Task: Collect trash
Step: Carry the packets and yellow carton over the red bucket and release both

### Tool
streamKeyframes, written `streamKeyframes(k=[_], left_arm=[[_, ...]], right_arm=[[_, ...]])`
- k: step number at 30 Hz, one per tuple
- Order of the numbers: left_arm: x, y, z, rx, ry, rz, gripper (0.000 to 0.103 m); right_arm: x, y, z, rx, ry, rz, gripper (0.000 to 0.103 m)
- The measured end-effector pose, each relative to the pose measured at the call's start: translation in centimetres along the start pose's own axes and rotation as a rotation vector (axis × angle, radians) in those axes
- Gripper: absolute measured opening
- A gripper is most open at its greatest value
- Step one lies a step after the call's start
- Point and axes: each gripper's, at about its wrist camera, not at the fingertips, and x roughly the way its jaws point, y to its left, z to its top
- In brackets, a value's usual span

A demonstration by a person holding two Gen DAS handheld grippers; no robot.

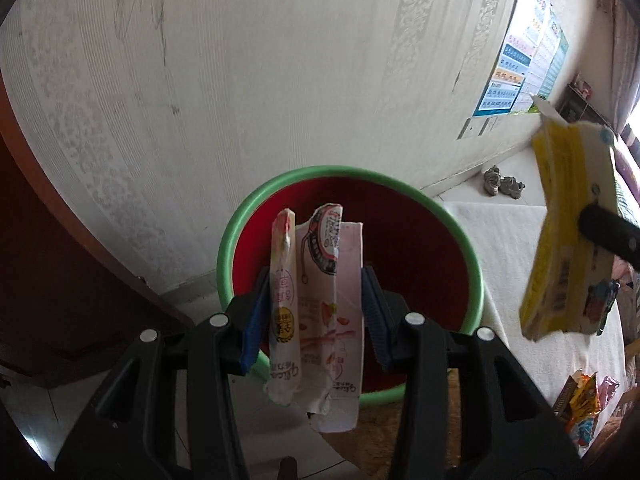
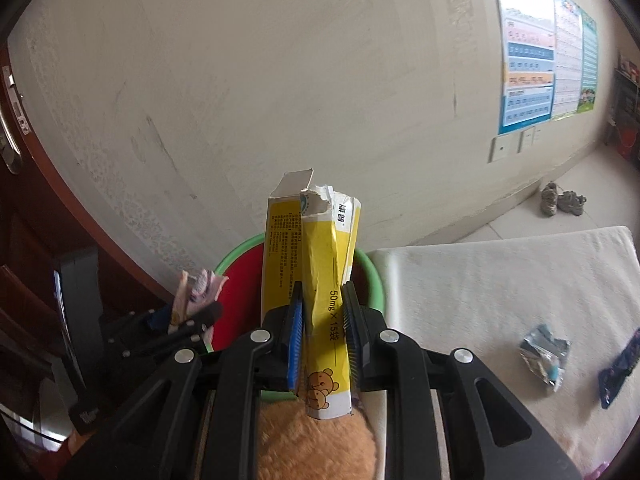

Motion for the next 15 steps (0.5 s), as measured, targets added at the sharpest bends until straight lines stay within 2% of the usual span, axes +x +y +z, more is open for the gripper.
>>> streamKeyframes(k=[2,3,4,5,11,15], left_arm=[[0.2,0.1,0.0,-0.003,0.005,-0.004,0.044],[0.3,0.2,0.0,-0.006,0.006,-0.008,0.049],[0.5,0.4,0.1,-0.010,0.007,-0.004,0.057],[0.5,0.5,0.1,-0.017,0.009,0.001,0.075],[0.4,0.4,0.2,-0.023,0.002,0.002,0.077],[-0.1,-0.3,0.1,-0.009,-0.006,-0.005,0.077]], right_arm=[[0.6,0.3,0.3,0.004,0.003,0.006,0.020],[0.8,0.3,0.5,0.007,0.000,0.008,0.023],[0.9,0.4,0.6,0.011,-0.002,0.010,0.027],[1.1,0.5,0.7,0.017,-0.004,0.017,0.035],[0.6,0.8,0.6,0.013,-0.017,0.019,0.040],[-0.9,-0.4,-0.5,0.033,-0.033,-0.011,0.051]])
